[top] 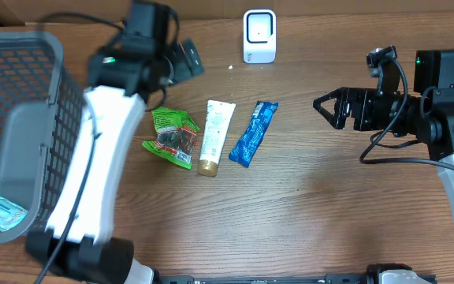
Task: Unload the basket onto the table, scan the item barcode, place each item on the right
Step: 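Place the green snack bag on the table left of the white tube, then reach into the basket and grasp the mint tissue-wipes pack with left gripper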
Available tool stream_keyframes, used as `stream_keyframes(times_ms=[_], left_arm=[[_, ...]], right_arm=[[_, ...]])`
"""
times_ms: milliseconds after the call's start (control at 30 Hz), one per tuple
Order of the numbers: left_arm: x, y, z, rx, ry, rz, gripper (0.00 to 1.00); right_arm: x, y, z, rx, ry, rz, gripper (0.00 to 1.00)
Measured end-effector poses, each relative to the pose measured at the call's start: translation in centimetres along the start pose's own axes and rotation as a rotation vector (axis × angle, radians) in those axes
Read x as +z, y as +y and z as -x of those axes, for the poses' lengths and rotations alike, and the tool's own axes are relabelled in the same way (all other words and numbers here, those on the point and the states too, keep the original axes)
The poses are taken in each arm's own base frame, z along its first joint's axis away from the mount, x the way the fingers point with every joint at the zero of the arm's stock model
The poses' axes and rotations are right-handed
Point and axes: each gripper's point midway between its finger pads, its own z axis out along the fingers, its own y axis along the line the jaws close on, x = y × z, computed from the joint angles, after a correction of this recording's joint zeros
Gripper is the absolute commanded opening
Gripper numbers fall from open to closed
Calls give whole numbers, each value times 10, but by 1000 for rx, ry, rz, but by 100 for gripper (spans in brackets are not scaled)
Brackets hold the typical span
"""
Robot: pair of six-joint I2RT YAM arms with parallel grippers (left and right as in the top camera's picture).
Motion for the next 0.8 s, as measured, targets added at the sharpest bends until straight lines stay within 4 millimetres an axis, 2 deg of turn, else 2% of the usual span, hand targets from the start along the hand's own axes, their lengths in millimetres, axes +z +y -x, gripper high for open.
stream_keyframes(times_ms=[33,100,133,167,200,333,367,400,433,467,500,633,667,800], left_arm=[[-29,3,12,5,-44,-11,100],[-59,17,22,-8,-79,1,100],[-73,28,26,-21,-99,18,100],[-90,49,31,-52,-119,59,100],[-100,61,33,-72,-133,83,100],[-144,180,31,-316,-160,344,100],[-148,193,29,-347,-163,370,99],[-160,221,25,-420,-170,427,100],[-166,235,22,-460,-174,456,100],[-179,260,16,-528,-189,512,100],[-188,277,13,-575,-203,547,99],[-201,318,9,-652,-234,600,100],[-200,332,6,-672,-224,612,100],[-184,358,0,-713,-158,629,100]], right_arm=[[0,0,0,0,0,0,100],[0,0,0,0,0,0,100],[0,0,0,0,0,0,100],[0,0,0,0,0,0,100],[0,0,0,0,0,0,100],[0,0,0,0,0,0,100],[0,0,0,0,0,0,100],[0,0,0,0,0,0,100],[0,0,0,0,0,0,100],[0,0,0,0,0,0,100],[0,0,0,0,-1,0,100],[0,0,0,1,0,0,100],[0,0,0,0,0,0,100],[0,0,0,1,0,0,100]])
